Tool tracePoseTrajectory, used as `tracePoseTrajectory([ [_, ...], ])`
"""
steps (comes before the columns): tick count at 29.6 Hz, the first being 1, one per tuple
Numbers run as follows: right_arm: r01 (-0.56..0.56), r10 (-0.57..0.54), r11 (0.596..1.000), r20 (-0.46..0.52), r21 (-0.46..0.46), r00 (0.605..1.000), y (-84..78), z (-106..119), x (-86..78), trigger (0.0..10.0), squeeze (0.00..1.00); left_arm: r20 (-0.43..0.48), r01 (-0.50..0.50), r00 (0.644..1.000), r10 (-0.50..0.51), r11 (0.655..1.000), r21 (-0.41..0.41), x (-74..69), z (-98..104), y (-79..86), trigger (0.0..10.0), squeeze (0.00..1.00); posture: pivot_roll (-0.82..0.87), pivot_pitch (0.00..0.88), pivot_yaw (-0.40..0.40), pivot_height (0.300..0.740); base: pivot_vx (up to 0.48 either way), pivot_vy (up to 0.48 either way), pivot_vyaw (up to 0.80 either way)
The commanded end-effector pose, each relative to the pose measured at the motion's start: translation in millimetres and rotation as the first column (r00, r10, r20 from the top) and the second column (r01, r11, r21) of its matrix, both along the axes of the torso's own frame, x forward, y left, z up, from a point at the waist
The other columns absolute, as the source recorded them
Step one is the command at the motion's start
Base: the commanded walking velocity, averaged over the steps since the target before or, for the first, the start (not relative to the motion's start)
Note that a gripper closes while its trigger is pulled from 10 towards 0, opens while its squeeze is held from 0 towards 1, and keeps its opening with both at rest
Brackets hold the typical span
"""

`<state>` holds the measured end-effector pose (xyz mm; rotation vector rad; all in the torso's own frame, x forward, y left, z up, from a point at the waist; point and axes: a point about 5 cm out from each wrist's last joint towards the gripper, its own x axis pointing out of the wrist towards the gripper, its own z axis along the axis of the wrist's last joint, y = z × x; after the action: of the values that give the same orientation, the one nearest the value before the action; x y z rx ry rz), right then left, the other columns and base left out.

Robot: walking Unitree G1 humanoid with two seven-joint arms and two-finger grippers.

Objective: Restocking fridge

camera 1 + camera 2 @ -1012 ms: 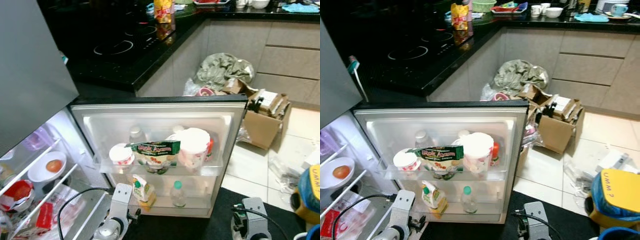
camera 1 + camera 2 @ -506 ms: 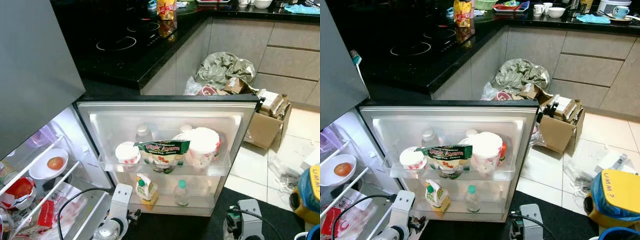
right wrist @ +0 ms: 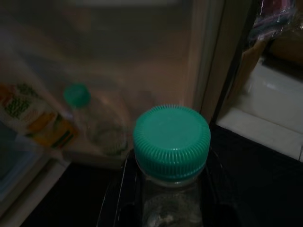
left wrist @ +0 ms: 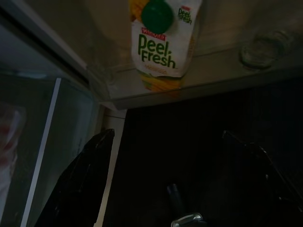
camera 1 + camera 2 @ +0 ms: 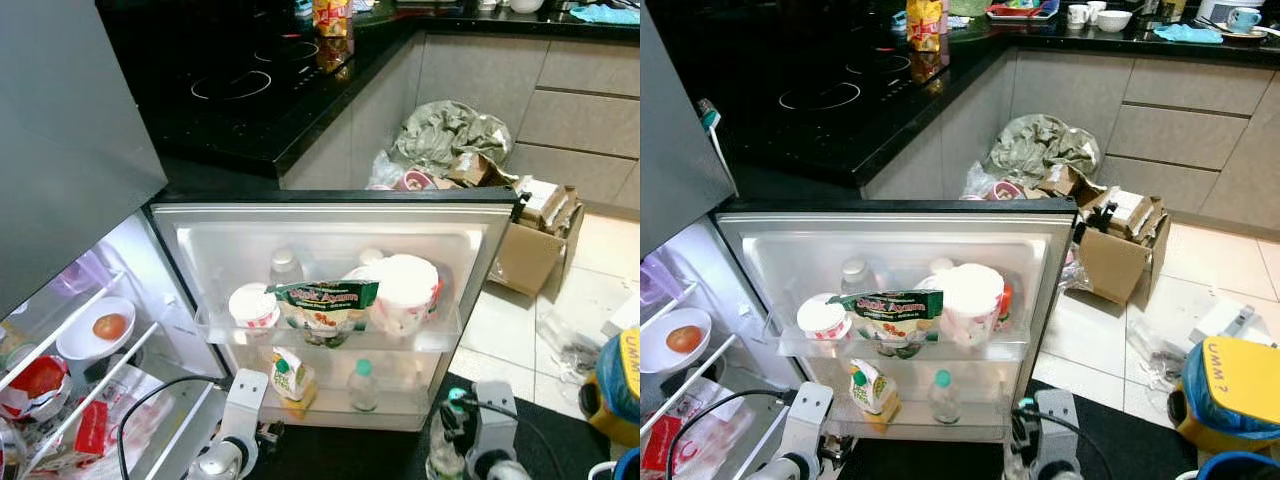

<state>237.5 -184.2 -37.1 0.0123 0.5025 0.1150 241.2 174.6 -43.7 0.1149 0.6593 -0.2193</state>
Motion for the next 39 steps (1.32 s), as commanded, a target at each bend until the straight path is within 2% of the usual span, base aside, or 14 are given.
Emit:
tracePoseTrajectory([
  [1,0.000,0.000,1.000,0.038,0.004,0.999,3.4,5,4.9,10.0,0.00,-0.008,0.006,1.000,-0.006,1.000,0.013,-3.1,-2,2.7,10.0,0.00,-0.07,0.050,0.059,0.730,0.000,0.000,0.00],
  [4,-0.013,0.013,1.000,0.085,-0.004,0.996,6.5,12,13.7,10.0,0.00,-0.004,0.015,1.000,-0.015,1.000,0.017,-2.1,-1,3.0,10.0,0.00,-0.06,0.051,0.062,0.710,0.000,0.000,0.00],
  [13,-0.028,0.030,0.999,0.113,-0.021,0.993,10.9,19,22.3,10.0,0.00,0.002,0.018,1.000,-0.018,1.000,0.021,-1.0,0,4.1,10.0,0.00,-0.06,0.052,0.060,0.675,0.000,0.000,0.00],
  [23,-0.038,0.043,0.999,0.125,-0.037,0.991,13.8,20,23.2,10.0,0.00,-0.002,0.026,1.000,-0.026,0.999,0.027,-3.2,-1,4.4,10.0,0.00,-0.06,0.053,0.061,0.625,0.000,0.000,0.00],
  [39,-0.051,0.064,0.996,0.192,-0.071,0.979,15.6,28,29.0,10.0,0.00,0.001,0.034,0.999,-0.034,0.999,0.028,-3.4,-1,3.8,10.0,0.00,-0.07,0.045,0.065,0.620,0.000,0.000,0.00],
])
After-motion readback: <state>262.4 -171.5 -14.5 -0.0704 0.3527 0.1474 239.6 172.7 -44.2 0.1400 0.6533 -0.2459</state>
